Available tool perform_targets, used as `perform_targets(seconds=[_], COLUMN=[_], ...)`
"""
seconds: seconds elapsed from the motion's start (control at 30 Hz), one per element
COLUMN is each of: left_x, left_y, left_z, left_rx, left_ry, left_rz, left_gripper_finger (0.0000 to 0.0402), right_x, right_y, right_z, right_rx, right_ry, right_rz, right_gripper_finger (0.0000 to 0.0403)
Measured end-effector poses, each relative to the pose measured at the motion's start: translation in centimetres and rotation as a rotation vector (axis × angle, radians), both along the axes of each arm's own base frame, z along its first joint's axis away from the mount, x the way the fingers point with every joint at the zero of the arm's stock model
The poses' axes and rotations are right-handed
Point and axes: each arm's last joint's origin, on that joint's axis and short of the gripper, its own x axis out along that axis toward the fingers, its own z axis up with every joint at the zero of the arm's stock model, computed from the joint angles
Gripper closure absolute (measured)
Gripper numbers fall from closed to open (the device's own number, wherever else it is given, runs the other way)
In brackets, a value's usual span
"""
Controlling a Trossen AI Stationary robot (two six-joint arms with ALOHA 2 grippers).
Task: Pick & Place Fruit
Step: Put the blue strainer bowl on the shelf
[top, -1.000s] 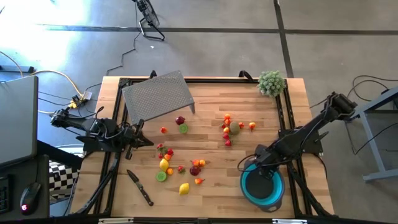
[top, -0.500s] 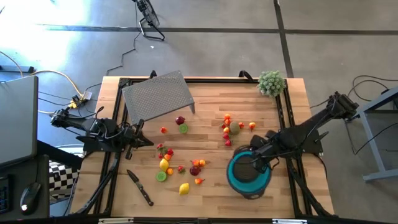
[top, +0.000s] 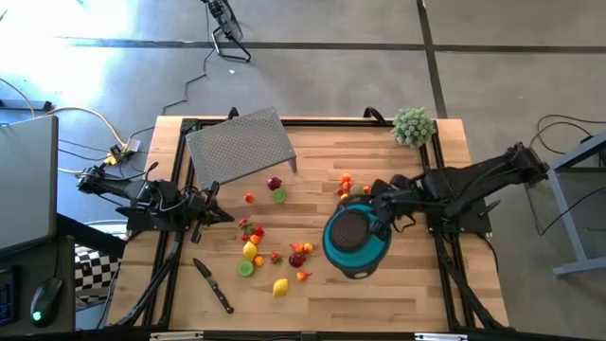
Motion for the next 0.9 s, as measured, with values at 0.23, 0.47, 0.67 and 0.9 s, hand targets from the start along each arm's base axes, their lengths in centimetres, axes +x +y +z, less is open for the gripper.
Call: perform_targets(seconds=[0.23,0.47,0.67,0.9], left_x=[0.0,0.0,0.0,0.1], left_y=[0.0,0.0,0.0,0.4], left_z=[0.0,0.0,0.4,1.3], left_rx=[0.0,0.0,-0.013,-0.064], left_ry=[0.0,-0.001,-0.043,-0.125], left_rz=[0.0,0.0,0.0,0.135], left_gripper_finger=[0.04,0.04,0.04,0.04], right_x=[2.0,3.9,4.1,3.7], right_y=[-2.2,-4.6,-6.1,-7.4], right_z=[1.5,3.0,3.2,2.7], right_rx=[-0.071,-0.159,-0.133,-0.052], right_ry=[-0.192,-0.39,-0.407,-0.357], right_rz=[-0.013,0.027,0.075,0.088], right_gripper_finger=[0.0393,0.0393,0.0393,0.0393])
